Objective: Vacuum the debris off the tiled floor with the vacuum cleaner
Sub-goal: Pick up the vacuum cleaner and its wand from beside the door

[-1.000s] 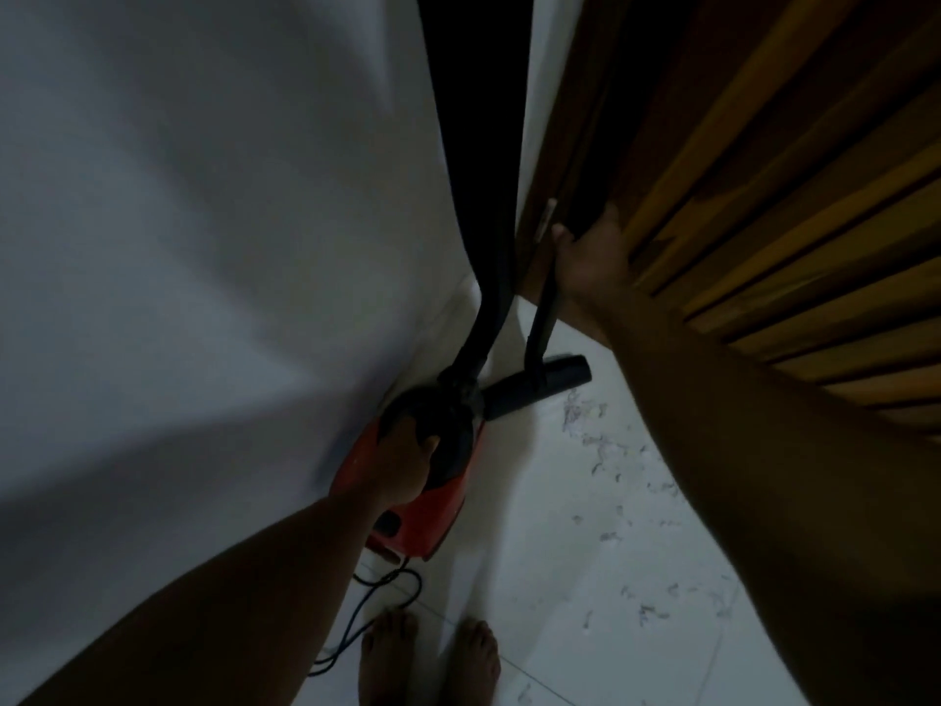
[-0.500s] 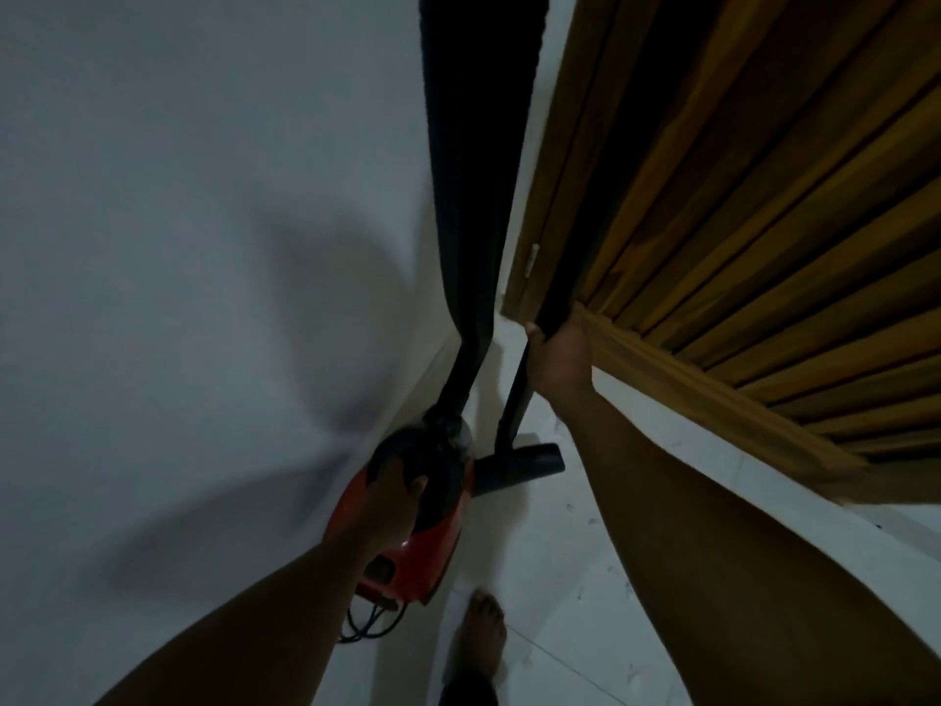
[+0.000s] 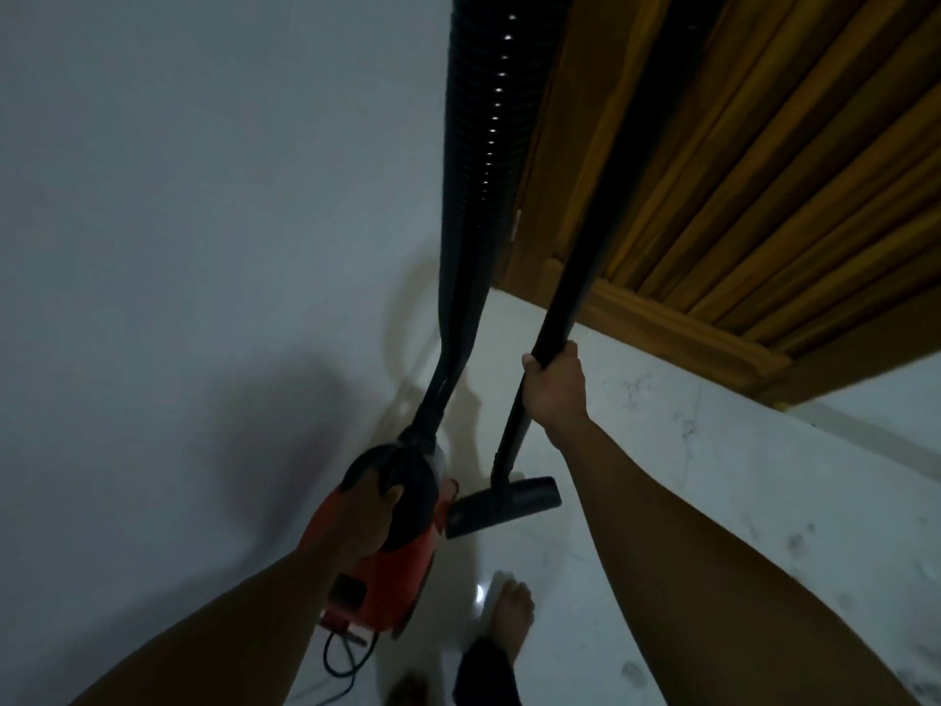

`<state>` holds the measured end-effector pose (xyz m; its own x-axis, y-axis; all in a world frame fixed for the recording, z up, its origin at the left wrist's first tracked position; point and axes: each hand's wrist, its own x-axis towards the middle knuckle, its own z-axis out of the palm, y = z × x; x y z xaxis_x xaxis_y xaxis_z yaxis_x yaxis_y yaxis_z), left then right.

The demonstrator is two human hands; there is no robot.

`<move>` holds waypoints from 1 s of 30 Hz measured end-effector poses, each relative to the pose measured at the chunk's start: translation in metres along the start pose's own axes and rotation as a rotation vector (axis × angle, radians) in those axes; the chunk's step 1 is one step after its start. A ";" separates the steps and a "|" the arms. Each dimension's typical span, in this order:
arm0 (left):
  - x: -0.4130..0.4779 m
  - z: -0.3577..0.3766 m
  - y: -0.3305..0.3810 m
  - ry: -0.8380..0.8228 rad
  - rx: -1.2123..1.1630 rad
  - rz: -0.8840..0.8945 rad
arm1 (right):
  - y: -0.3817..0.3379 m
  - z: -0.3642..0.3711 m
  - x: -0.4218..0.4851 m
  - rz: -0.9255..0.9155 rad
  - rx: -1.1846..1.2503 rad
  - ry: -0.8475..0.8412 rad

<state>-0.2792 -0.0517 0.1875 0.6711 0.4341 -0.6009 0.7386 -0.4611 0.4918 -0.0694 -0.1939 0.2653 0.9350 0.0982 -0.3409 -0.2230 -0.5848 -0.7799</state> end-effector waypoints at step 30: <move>-0.340 0.189 -0.363 -0.116 0.022 -0.151 | 0.270 0.079 -0.439 0.131 -0.037 -0.055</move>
<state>-0.7878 -0.1783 0.0937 0.5398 0.4081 -0.7363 0.8281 -0.4147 0.3772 -0.5620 -0.3307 0.1630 0.8818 0.0627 -0.4674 -0.3304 -0.6250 -0.7073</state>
